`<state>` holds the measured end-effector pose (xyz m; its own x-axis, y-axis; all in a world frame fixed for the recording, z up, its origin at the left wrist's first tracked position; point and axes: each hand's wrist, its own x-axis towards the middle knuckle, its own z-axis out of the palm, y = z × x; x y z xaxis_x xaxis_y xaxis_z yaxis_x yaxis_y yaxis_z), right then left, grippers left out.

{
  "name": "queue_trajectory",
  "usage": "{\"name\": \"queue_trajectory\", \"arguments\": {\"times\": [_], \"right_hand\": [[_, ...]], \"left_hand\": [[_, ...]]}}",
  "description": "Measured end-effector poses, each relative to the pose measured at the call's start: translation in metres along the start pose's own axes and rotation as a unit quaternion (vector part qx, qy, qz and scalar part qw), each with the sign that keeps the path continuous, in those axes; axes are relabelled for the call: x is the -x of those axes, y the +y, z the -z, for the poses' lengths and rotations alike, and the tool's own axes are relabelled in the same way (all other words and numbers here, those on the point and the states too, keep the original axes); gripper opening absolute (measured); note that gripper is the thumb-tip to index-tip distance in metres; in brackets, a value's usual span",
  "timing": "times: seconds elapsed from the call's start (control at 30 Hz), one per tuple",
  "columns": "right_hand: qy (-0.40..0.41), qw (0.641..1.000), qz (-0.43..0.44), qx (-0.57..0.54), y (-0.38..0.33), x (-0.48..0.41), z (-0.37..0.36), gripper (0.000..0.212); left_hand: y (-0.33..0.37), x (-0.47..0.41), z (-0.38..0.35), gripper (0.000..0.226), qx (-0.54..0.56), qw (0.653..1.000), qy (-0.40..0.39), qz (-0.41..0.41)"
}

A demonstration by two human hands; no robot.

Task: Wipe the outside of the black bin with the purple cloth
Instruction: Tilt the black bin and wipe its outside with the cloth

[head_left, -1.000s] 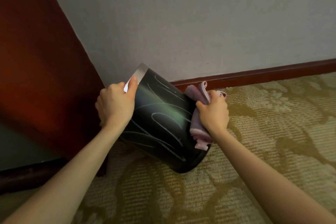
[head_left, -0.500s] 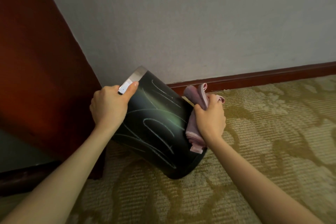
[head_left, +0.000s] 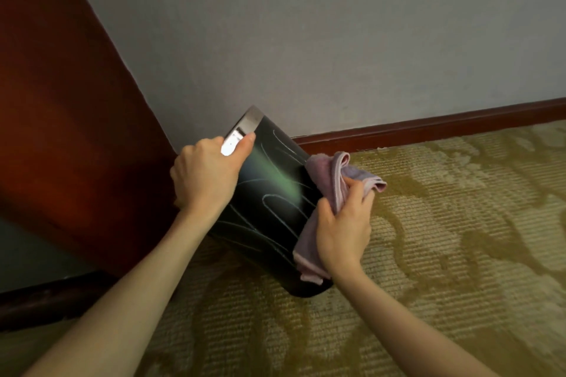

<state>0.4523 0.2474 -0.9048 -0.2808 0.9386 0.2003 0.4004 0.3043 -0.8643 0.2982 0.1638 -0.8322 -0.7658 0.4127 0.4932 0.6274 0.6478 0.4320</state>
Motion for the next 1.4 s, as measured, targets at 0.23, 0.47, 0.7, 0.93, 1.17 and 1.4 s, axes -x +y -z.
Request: {"name": "queue_trajectory", "arguments": {"times": [0.23,0.47,0.7,0.93,1.17,1.4], "right_hand": [[-0.04,0.995,-0.088,0.011,-0.003,-0.06,-0.001,0.02],[-0.131,0.976,-0.174,0.022,-0.003,-0.104,-0.001,0.021],[-0.027,0.988,-0.15,-0.016,-0.002,-0.075,-0.001,0.027],[0.047,0.989,-0.118,-0.078,-0.014,-0.023,0.007,0.04],[0.057,0.992,-0.067,-0.094,-0.019,0.012,0.002,0.05],[0.047,0.991,-0.074,-0.099,-0.019,-0.017,0.001,0.031]], "left_hand": [[0.013,0.011,0.001,0.059,-0.017,0.999,0.014,-0.036],[0.013,0.024,0.005,0.056,-0.004,0.997,0.022,-0.08],[0.02,0.021,0.004,0.056,-0.012,0.998,0.032,-0.062],[0.04,0.01,-0.007,0.061,-0.052,0.997,0.015,-0.057],[0.047,0.006,-0.012,0.056,-0.043,0.995,0.015,-0.085],[0.04,0.009,-0.006,0.057,-0.033,0.997,0.015,-0.068]]}}
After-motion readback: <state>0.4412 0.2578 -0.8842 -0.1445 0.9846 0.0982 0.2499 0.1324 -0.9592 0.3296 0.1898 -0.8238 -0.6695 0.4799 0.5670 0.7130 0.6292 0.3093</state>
